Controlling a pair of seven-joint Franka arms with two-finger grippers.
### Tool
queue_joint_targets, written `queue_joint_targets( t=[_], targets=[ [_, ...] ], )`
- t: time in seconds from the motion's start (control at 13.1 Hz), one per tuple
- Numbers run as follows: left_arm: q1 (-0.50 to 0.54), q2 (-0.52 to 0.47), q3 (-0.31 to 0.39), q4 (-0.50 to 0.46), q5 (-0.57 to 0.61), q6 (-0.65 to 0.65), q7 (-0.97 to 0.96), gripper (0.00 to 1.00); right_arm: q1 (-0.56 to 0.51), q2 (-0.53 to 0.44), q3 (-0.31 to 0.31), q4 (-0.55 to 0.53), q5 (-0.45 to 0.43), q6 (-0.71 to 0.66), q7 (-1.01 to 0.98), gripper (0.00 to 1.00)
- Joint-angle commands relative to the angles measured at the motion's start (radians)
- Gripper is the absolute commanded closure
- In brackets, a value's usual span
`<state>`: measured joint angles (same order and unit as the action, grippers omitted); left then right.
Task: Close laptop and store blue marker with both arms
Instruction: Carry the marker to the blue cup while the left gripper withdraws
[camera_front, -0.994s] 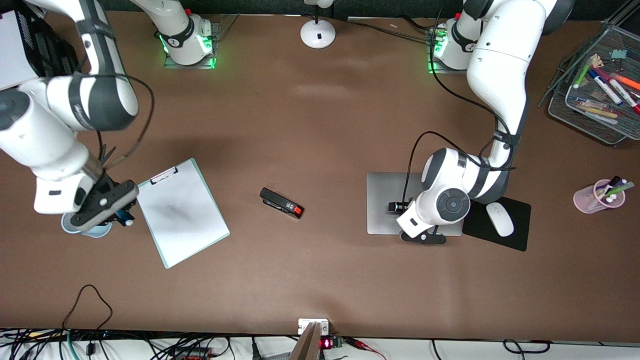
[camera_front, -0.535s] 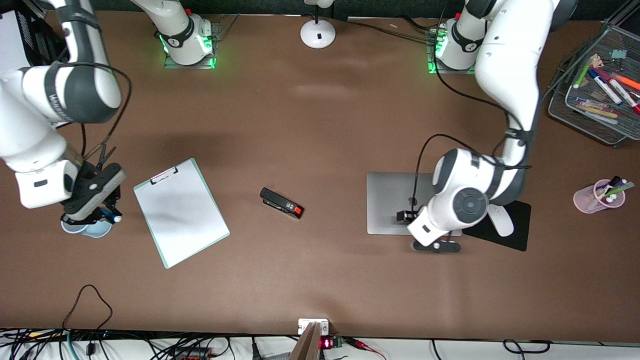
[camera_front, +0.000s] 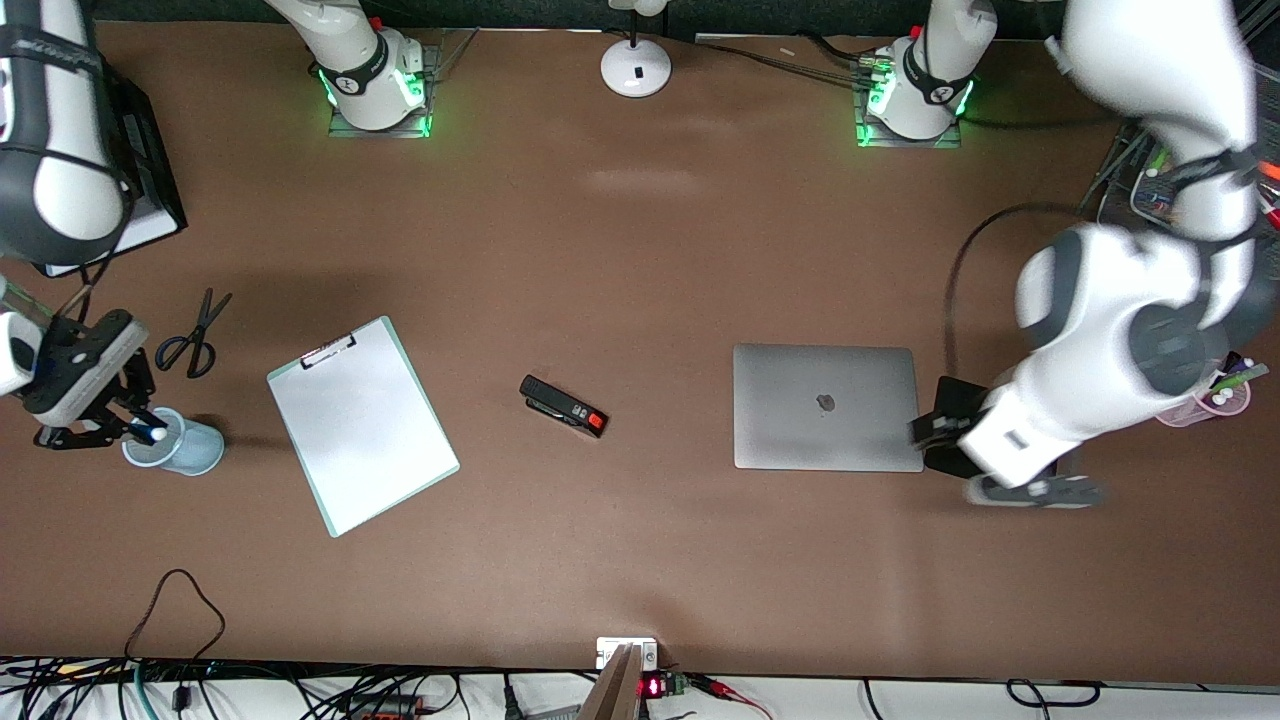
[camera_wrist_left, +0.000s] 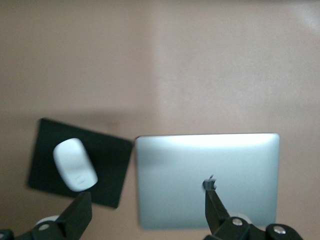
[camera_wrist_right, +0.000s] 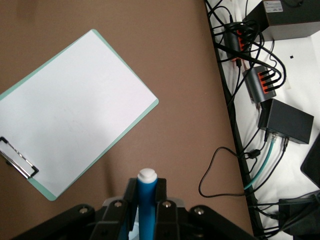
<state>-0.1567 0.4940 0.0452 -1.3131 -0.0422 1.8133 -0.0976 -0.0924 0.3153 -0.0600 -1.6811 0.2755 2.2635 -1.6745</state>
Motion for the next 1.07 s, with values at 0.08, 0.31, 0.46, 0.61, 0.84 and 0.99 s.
queue_joint_targets(
  t=[0.08, 0.31, 0.46, 0.61, 0.84, 0.99],
  targets=[
    [0.071, -0.133, -0.008, -0.020, 0.014, -0.156, 0.052, 0.00, -0.096, 0.056, 0.014, 0.001, 0.164, -0.035, -0.242, 1.00],
    [0.123, -0.170, -0.014, -0.017, 0.013, -0.175, 0.050, 0.00, -0.145, 0.093, 0.015, 0.009, 0.252, -0.137, -0.350, 1.00],
    [0.124, -0.175, -0.008, 0.020, 0.016, -0.198, 0.048, 0.00, -0.167, 0.122, 0.014, 0.021, 0.325, -0.188, -0.439, 1.00],
    [0.126, -0.176, -0.008, 0.063, 0.018, -0.294, 0.048, 0.00, -0.179, 0.131, 0.015, 0.021, 0.340, -0.206, -0.514, 1.00],
    [0.128, -0.221, -0.005, 0.083, 0.018, -0.408, 0.055, 0.00, -0.208, 0.142, 0.015, 0.027, 0.387, -0.246, -0.649, 1.00],
    [0.157, -0.274, -0.013, 0.039, 0.015, -0.416, 0.058, 0.00, -0.231, 0.163, 0.015, 0.047, 0.402, -0.301, -0.706, 1.00]
  ],
)
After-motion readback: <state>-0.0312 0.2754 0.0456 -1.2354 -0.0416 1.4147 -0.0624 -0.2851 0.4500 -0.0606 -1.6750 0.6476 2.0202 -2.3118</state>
